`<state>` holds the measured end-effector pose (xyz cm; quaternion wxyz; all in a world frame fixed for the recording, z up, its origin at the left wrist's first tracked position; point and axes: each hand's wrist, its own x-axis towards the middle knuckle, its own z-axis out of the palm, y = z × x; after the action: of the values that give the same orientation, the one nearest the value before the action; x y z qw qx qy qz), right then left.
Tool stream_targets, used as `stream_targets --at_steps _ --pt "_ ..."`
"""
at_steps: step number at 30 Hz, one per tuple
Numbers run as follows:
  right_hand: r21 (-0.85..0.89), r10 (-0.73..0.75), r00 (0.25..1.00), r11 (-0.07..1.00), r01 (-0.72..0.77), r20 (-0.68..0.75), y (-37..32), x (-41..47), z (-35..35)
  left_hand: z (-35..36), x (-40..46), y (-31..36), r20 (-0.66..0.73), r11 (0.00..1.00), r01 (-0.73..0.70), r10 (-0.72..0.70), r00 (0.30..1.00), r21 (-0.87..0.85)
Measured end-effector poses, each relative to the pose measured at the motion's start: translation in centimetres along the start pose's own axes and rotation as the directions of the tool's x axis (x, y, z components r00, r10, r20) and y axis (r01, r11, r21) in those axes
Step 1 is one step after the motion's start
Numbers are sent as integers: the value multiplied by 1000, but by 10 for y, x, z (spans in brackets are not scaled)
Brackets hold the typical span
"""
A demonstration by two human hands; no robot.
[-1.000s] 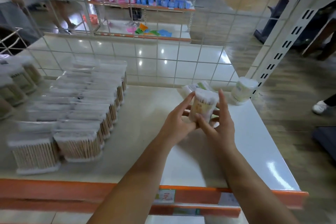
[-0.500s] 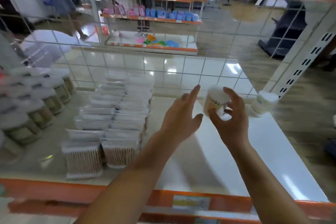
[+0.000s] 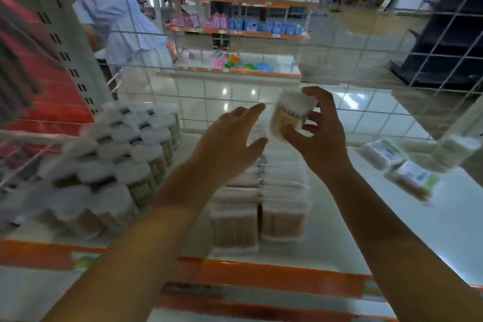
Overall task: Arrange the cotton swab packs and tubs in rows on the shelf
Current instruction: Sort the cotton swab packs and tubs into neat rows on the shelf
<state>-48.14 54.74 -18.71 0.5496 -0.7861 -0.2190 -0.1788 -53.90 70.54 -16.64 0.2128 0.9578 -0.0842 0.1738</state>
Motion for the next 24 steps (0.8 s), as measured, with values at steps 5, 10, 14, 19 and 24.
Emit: stream_targets --at_steps 5,10,14,19,24 --pt "11 -13 997 1000 12 75 -24 9 64 -38 -13 -52 17 998 41 -42 999 54" --pt "-64 -10 977 998 24 215 -28 24 122 -71 -14 -90 47 989 69 -76 996 127" --pt "-152 27 957 988 18 290 -26 38 157 -76 -4 -130 88 976 167 -181 980 143" --pt "-318 172 944 945 -77 282 -18 56 183 -64 14 -181 113 960 215 -237 965 177" --pt "-501 269 914 861 -87 304 -1 54 195 -50 29 -200 94 966 189 -208 974 179"
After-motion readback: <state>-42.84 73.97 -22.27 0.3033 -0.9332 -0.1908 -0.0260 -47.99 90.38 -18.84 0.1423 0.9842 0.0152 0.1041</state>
